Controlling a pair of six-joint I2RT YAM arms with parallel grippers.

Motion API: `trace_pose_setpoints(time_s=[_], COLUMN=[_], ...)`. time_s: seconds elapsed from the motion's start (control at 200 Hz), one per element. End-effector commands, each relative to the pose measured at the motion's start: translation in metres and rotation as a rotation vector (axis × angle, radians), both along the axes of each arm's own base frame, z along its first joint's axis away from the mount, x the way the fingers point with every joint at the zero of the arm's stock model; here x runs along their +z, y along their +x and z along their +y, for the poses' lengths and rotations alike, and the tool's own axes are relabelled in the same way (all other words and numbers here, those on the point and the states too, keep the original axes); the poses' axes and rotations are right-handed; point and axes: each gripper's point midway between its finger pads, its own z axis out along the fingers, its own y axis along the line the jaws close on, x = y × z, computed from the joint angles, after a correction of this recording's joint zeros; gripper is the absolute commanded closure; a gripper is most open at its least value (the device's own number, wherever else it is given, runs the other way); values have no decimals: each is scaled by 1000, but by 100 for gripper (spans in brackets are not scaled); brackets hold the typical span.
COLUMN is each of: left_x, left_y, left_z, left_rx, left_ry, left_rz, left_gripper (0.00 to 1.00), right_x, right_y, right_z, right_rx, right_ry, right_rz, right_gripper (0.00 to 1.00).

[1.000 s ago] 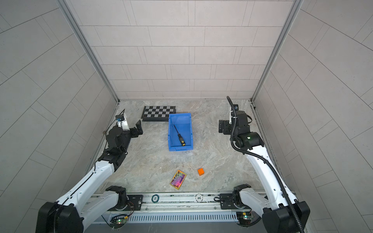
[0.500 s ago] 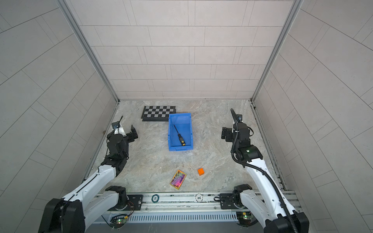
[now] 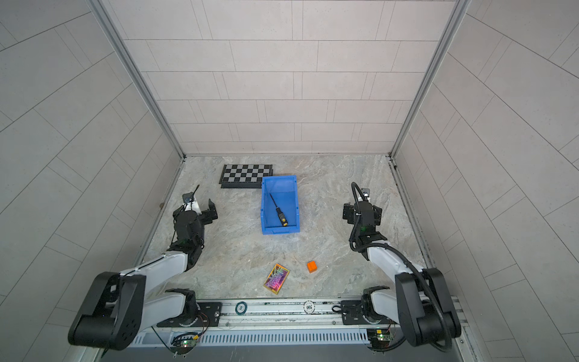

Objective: Put the screwdriver in the bin
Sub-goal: Reset both arms

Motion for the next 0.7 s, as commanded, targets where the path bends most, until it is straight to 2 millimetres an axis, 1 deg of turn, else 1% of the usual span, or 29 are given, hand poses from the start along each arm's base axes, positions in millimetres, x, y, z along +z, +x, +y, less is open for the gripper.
trace_pose_setpoints(time_s=[0.0, 0.06, 0.12, 0.17, 0.21, 0.295, 0.32, 0.361, 0.421, 0.466, 0.491, 0.521, 0.571, 0.606, 0.666, 0.696], left_x=[8, 5, 1, -7, -13, -15, -13, -15, -15, -16, -17, -17, -18, -17, -18, -18], left_y=[11, 13, 17, 20, 24, 25, 26, 27, 28, 31, 34, 36, 36, 37, 39, 39], left_z=[-1, 1, 1, 1, 1, -1, -1, -1, -5, -11, -19, -23, -25, -26, -32, -31], left_rx=[-6, 9, 15, 15, 16, 8, 9, 9, -1, -39, -89, -115, -128, -134, -173, -175], left_ry=[-17, -18, -17, -16, -16, -8, -7, -2, 10, 17, 12, 14, 14, 10, 12, 9], left_rz=[-60, -58, -61, -45, -34, -15, -29, -14, -7, 6, 13, 15, 20, 19, 27, 27], left_gripper=[0, 0, 0, 1, 0, 1, 0, 0, 1, 1, 1, 0, 1, 1, 0, 1], right_x=[14, 9, 1, -1, -3, -13, -16, -21, -23, -27, -28, -30, -26, -29, -30, -30], right_y=[20, 24, 23, 24, 26, 33, 36, 39, 42, 38, 36, 32, 28, 25, 30, 34], right_z=[-8, -11, -17, -19, -19, -19, -18, -14, -6, 0, 1, 1, -1, -4, -2, 0], right_rx=[-11, -7, -25, -29, -25, -20, -11, 8, 64, 99, 100, 101, 94, 79, 88, 102], right_ry=[-47, -50, -40, -38, -39, -34, -32, -29, -39, -36, -35, -38, -38, -38, -36, -36], right_rz=[-72, -72, -75, -90, -93, -53, -40, -29, -41, -50, -64, -94, -168, -141, -109, -109], right_gripper=[1, 1, 1, 1, 1, 1, 1, 1, 1, 1, 1, 1, 1, 1, 1, 1])
